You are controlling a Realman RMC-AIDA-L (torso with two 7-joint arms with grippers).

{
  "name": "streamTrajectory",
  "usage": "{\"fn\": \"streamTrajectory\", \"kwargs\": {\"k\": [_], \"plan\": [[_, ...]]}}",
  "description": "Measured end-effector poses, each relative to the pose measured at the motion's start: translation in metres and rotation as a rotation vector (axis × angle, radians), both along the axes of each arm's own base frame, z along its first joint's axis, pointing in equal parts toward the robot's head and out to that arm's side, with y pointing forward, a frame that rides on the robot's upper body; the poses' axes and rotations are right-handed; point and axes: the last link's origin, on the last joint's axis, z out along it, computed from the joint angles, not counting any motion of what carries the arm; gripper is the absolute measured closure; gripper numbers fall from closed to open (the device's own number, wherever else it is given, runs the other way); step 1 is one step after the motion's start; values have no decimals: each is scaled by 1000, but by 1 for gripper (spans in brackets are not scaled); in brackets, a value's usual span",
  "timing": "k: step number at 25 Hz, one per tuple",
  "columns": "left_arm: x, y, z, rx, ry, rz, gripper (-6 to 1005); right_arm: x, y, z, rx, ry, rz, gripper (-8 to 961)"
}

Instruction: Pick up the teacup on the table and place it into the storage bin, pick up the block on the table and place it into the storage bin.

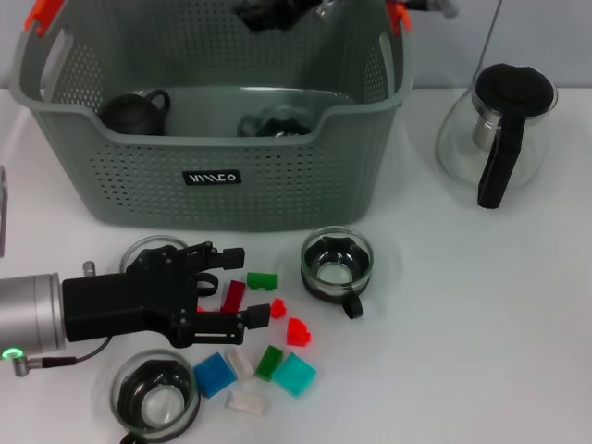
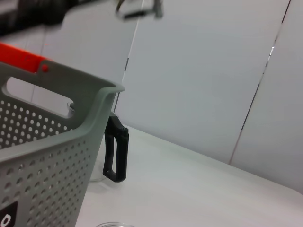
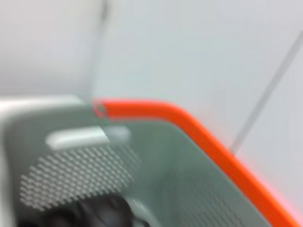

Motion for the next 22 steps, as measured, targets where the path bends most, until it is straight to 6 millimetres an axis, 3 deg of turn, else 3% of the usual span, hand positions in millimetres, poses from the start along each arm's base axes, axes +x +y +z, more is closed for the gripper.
{"fn": "streamTrajectory", "kwargs": {"k": [2, 9, 12, 13, 18, 22], "plan": [[0, 0, 0, 0, 0, -1, 66, -7, -19, 18, -39, 38, 54, 258], [-2, 0, 2, 3, 5, 1, 66, 10, -95, 61, -224, 63, 190, 257], [-2, 0, 3, 4, 6, 1, 66, 30, -122, 72, -347, 21, 193, 258], [-2, 0, 3, 4, 7, 1, 66, 45, -132, 77, -418, -24, 170, 258], [-2, 1, 3, 4, 7, 0, 66, 70, -145, 83, -515, -128, 122, 260], [-1, 1, 3, 3, 6, -1, 66, 88, -143, 77, -526, -241, 56, 262]]}}
